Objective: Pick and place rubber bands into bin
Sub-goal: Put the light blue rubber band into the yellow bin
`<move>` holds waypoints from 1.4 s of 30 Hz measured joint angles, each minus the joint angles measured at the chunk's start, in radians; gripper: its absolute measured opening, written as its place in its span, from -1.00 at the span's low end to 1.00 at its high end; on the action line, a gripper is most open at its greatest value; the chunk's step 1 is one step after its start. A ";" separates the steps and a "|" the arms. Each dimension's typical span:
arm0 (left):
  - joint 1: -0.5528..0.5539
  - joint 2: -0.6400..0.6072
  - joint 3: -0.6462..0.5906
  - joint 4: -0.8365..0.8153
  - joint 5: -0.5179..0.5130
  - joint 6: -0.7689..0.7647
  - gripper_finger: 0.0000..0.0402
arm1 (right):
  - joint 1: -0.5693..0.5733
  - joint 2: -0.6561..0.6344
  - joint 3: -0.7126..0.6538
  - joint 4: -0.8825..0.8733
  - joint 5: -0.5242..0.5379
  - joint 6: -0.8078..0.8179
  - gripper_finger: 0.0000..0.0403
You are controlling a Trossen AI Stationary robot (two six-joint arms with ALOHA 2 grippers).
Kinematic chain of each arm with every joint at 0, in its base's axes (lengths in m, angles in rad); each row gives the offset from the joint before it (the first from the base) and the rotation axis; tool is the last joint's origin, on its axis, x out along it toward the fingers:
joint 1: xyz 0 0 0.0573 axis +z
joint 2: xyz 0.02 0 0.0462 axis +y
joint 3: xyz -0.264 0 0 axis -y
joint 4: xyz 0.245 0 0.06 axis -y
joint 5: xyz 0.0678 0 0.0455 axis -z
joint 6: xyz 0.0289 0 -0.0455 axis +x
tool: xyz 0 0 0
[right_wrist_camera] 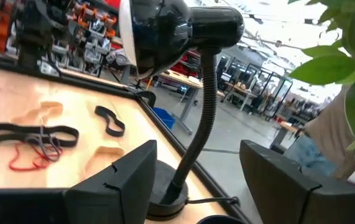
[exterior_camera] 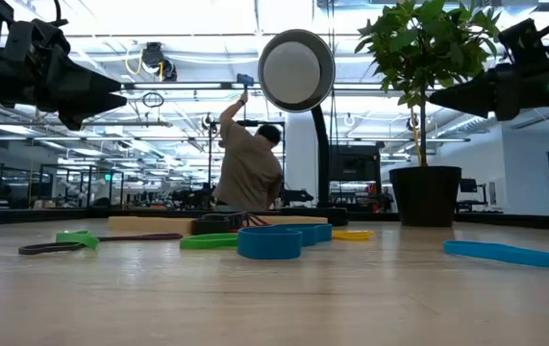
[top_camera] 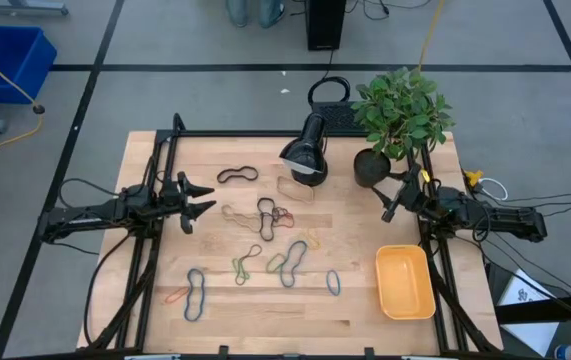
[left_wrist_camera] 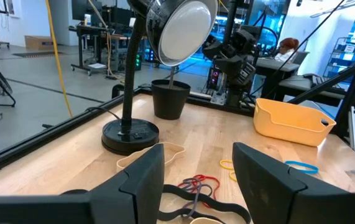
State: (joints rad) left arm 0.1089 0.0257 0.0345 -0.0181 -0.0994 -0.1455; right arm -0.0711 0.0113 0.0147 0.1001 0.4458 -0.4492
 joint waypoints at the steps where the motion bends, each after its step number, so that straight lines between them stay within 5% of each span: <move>1: 0.000 0.000 0.000 0.000 0.000 0.000 -0.02 | 0.000 0.000 0.000 0.000 0.000 -0.016 0.11; 32: 0.000 0.000 0.000 0.024 0.000 0.000 -0.03 | 0.000 0.000 0.000 0.000 -0.004 -0.021 0.11; 42: 0.000 0.000 0.000 0.023 -0.089 0.001 -0.03 | 0.001 0.000 0.000 0.071 -0.005 0.528 0.11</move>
State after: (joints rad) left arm 0.1093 0.0259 0.0345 0.0049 -0.1883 -0.1448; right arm -0.0704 0.0116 0.0148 0.1710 0.4412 0.0788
